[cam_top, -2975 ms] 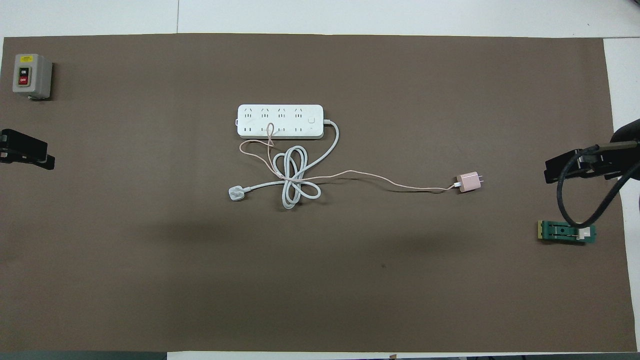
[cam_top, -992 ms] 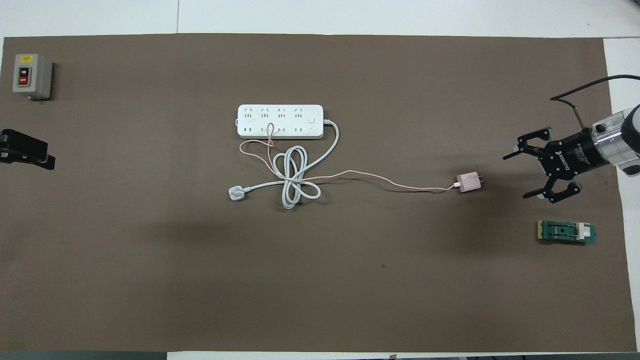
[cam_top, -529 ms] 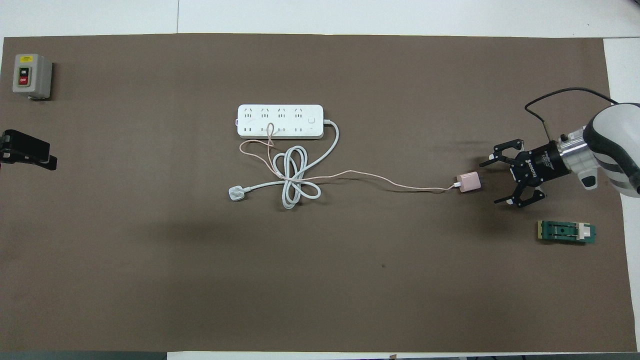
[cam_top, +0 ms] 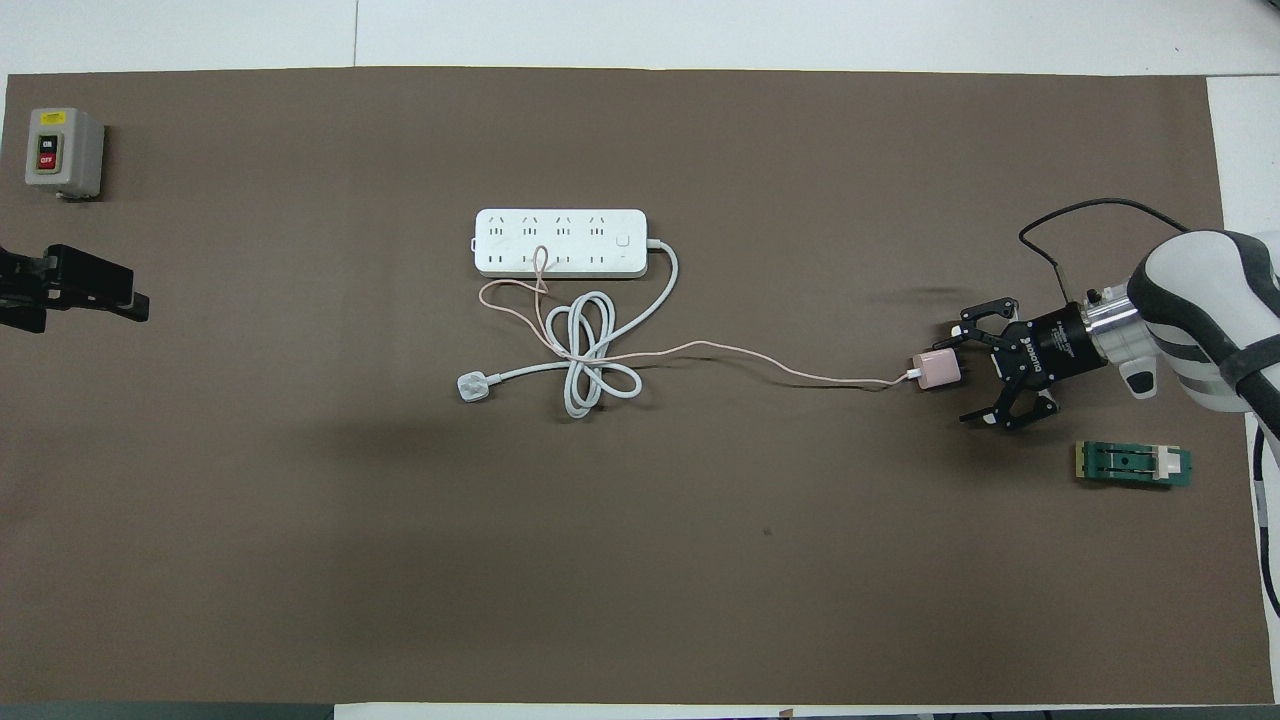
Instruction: Plug charger into power strip
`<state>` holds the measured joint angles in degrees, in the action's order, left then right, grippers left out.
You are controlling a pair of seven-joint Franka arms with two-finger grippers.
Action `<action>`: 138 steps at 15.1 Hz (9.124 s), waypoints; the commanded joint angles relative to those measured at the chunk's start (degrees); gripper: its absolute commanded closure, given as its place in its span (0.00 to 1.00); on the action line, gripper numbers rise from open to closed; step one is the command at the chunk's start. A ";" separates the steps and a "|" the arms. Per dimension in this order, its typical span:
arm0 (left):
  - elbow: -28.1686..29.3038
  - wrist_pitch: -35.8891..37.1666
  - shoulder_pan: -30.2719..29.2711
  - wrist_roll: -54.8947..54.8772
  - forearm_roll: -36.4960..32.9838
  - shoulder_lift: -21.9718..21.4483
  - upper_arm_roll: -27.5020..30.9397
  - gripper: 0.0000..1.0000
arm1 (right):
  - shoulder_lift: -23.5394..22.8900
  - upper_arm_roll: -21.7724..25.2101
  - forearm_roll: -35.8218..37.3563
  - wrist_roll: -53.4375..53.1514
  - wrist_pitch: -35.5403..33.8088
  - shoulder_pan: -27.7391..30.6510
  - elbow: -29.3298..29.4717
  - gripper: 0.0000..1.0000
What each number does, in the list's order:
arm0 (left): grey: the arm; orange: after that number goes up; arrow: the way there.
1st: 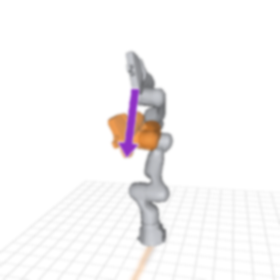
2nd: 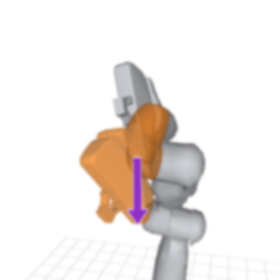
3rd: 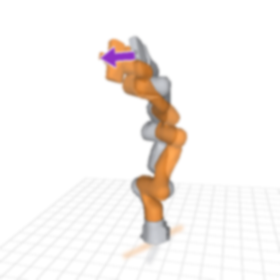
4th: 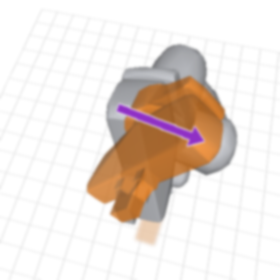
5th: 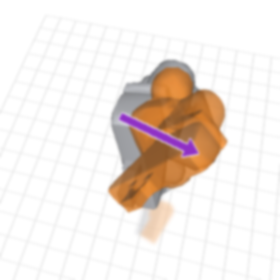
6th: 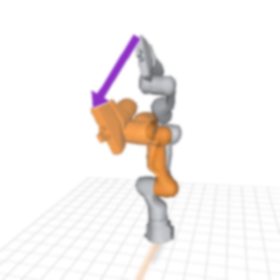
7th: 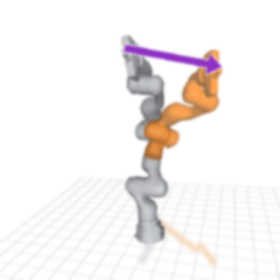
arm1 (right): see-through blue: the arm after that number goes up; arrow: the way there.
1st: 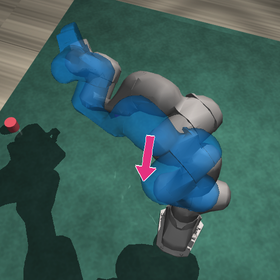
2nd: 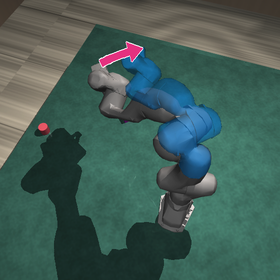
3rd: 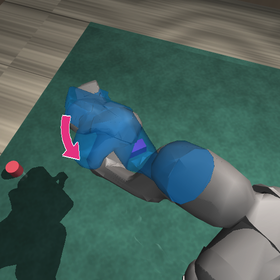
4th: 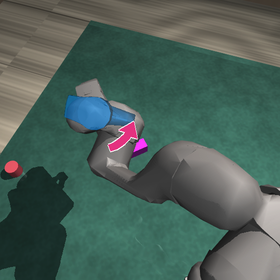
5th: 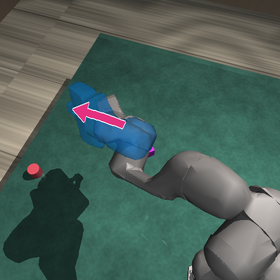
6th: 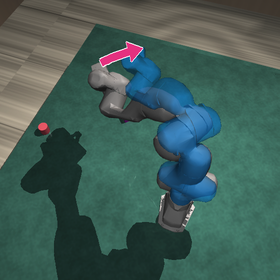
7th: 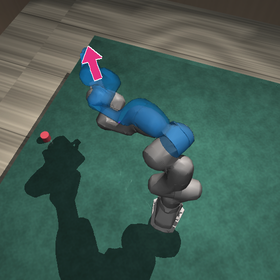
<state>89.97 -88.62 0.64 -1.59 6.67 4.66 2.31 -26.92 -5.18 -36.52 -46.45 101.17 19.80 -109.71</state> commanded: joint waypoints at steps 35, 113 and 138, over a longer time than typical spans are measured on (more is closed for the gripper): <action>8.82 -5.59 -1.08 -15.90 64.86 13.79 -0.38 0.00 | 2.58 -2.56 -15.67 -28.75 6.57 -19.95 15.48 1.00; -3.21 -7.79 -0.20 -29.25 48.36 21.44 -2.75 0.99 | 6.87 -0.97 -7.18 -42.24 12.59 -30.97 25.52 0.00; -3.49 -34.16 17.37 -56.50 -1.20 23.65 -2.75 1.00 | 31.41 -4.56 37.14 48.01 -9.23 -12.61 10.84 0.00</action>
<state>82.84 -120.74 17.21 -56.68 8.13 30.24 -1.22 1.99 -6.85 -0.42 -2.54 91.81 3.45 -95.52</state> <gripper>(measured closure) 0.700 0.000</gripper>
